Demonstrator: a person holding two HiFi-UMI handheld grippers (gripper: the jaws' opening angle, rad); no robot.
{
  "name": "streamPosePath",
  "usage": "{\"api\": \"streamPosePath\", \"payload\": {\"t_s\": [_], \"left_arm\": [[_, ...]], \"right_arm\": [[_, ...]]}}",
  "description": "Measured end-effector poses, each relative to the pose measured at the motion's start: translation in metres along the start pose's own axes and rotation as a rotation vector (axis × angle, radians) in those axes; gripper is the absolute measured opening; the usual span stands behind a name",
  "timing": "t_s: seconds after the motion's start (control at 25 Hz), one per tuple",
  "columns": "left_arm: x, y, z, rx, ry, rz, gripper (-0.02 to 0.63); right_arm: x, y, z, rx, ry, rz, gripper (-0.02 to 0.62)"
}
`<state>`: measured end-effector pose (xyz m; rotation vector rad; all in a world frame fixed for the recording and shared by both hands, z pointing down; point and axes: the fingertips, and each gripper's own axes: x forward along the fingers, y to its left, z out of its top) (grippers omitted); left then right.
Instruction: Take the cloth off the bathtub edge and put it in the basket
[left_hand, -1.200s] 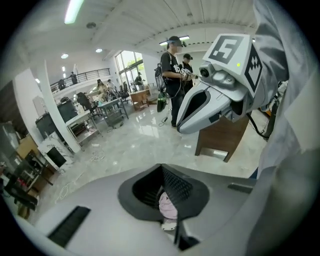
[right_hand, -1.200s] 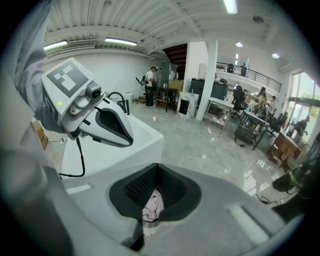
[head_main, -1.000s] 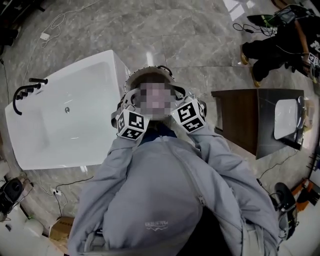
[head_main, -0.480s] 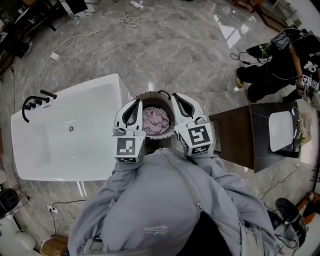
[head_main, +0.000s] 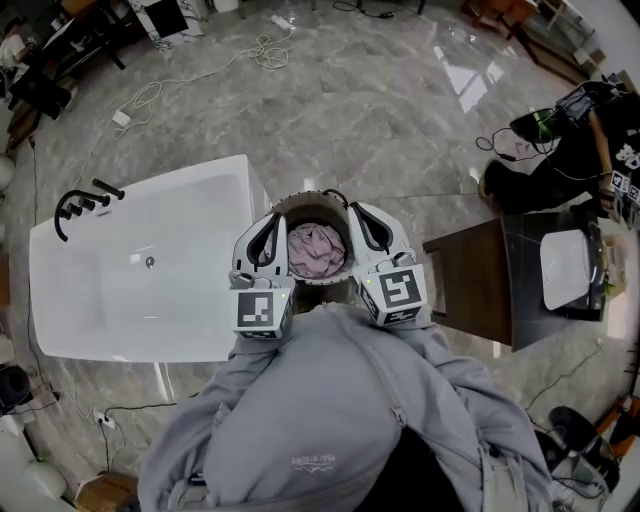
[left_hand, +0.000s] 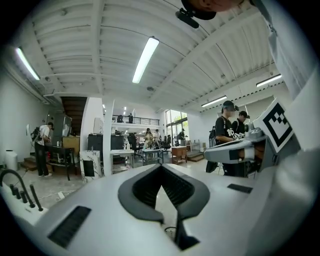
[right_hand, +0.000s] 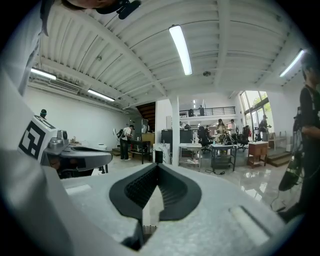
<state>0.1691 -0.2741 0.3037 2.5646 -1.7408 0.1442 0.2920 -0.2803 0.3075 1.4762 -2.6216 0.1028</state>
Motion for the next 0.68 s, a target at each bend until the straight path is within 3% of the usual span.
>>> {"api": "streamPosePath", "payload": {"t_s": [0.68], "left_arm": [[-0.009,0.0,-0.012,-0.007,0.012,-0.04,0.006]], "right_arm": [[0.005,0.015,-0.004,0.003,0.014,0.019,0.005]]}}
